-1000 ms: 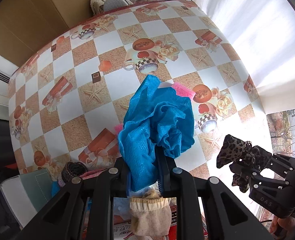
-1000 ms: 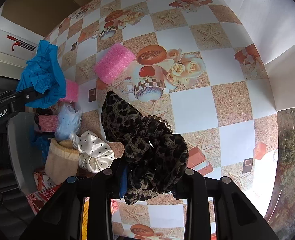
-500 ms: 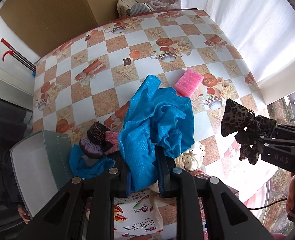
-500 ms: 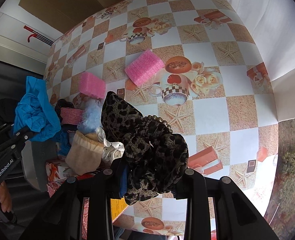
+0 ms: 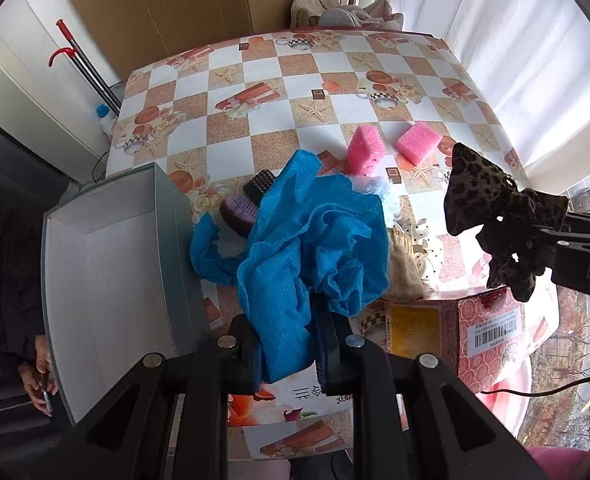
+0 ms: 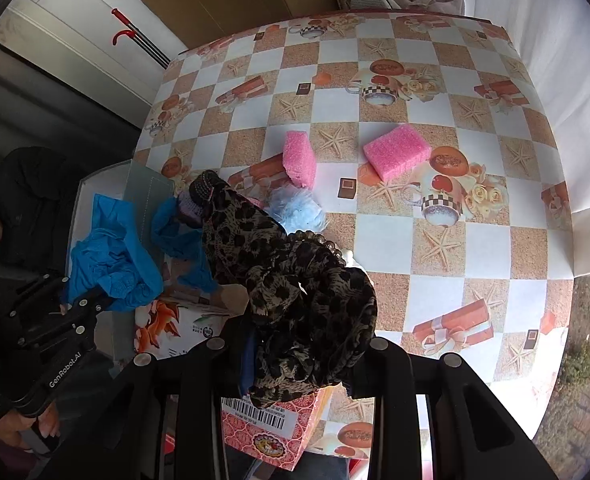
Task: Organize soft objects
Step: 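Lift blue cloth with left tool while right tool carries scrunchie toward box, then lower blue cloth into box with left tool while right tool releases scrunchie there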
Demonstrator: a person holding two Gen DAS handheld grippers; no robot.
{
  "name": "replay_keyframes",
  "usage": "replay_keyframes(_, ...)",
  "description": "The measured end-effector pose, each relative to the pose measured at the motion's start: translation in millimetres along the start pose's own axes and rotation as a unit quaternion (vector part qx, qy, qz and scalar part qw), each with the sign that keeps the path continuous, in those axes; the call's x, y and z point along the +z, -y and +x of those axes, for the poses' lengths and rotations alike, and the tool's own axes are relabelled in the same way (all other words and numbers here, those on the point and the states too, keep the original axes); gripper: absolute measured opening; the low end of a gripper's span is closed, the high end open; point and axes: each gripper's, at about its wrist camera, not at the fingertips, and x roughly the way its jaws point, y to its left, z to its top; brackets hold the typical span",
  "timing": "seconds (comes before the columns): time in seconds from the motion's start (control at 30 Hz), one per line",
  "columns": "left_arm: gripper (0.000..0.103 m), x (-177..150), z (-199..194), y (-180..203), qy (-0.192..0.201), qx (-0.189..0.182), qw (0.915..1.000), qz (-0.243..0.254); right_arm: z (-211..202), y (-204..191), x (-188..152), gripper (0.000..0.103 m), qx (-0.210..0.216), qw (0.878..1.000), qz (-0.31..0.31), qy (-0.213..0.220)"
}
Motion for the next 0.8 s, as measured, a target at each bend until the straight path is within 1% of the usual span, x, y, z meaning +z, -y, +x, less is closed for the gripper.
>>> replay_keyframes(0.2, 0.021, -26.5, -16.1, -30.3, 0.016, -0.004, 0.9998, -0.015, -6.0, -56.5, -12.1, 0.034, 0.001, 0.999, -0.039, 0.007)
replay_keyframes(0.3, 0.021, -40.5, -22.7, -51.6, 0.025, 0.004, 0.9992, -0.030, 0.3, -83.0, -19.5, 0.034, 0.005, 0.998, -0.057, -0.002)
replay_keyframes(0.4, 0.021, -56.8, -26.2, -77.4, 0.027, 0.013, 0.9980, -0.056, 8.4, -112.9, -27.9, 0.034, 0.011, 0.996, -0.084, -0.014)
replay_keyframes(0.57, 0.021, -85.3, -27.7, -122.5, 0.026, 0.035, 0.9931, -0.109, 20.8, -162.2, -35.4, 0.034, 0.014, 0.990, -0.139, -0.029)
replay_keyframes(0.67, 0.021, -100.3, -27.2, -147.2, 0.022, 0.038, 0.9886, -0.144, 26.9, -192.1, -40.5, 0.034, 0.015, 0.984, -0.175, -0.037)
replay_keyframes(0.8, 0.021, -118.0, -25.4, -170.1, 0.017, 0.047, 0.9835, -0.174, 36.9, -223.4, -44.4, 0.034, 0.018, 0.976, -0.211, -0.050)
